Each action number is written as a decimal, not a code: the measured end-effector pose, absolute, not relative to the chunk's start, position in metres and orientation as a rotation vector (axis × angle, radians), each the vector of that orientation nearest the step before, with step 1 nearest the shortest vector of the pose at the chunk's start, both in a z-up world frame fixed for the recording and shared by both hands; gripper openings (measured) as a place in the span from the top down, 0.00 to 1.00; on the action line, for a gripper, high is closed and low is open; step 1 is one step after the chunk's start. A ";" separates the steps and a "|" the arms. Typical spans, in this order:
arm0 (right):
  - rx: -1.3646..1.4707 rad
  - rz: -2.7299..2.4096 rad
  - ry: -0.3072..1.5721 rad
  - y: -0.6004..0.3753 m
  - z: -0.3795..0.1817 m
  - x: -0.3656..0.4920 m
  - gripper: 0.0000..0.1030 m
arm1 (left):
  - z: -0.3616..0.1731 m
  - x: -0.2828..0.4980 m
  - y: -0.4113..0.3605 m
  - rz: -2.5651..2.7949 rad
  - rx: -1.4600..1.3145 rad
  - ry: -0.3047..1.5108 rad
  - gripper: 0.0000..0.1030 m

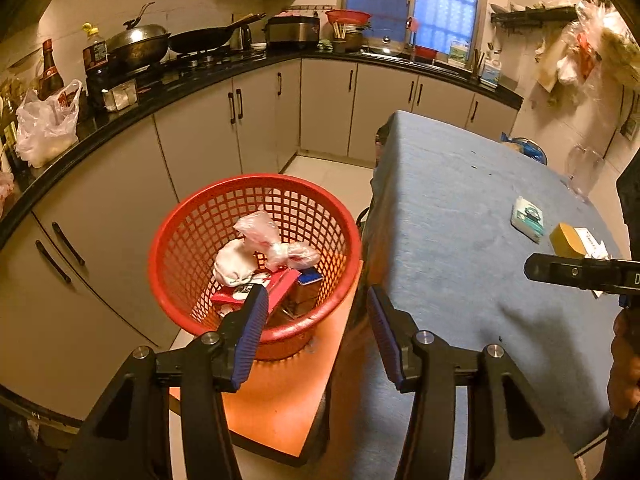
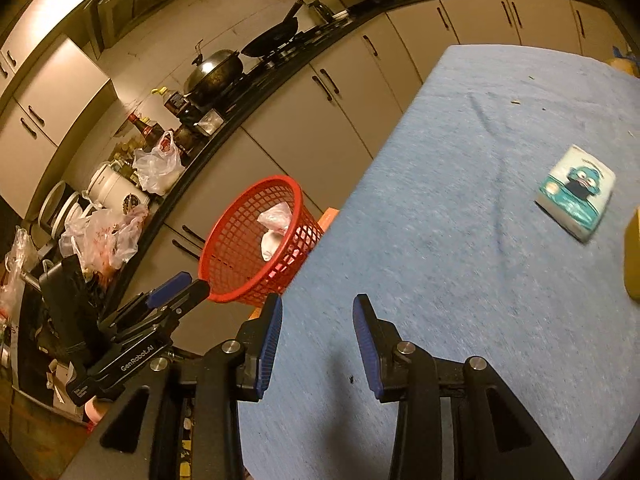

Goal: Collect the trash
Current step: 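Move both open tools back over the table toward the remaining trash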

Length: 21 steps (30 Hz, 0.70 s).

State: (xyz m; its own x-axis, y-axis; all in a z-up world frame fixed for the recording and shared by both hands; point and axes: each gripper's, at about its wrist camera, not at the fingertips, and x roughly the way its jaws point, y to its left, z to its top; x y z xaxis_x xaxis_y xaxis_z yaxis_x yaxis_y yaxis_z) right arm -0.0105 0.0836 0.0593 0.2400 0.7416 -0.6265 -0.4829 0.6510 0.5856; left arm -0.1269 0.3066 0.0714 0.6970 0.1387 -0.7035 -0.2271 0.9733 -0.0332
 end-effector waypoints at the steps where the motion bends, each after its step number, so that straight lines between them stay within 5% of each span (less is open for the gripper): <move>1: 0.298 0.853 1.024 0.081 0.059 -0.012 0.61 | 0.072 -0.128 0.305 0.202 -0.117 0.773 0.51; 21: 0.421 0.747 0.947 -0.022 0.065 -0.041 0.58 | 0.118 -0.130 0.196 -0.012 0.005 0.749 0.45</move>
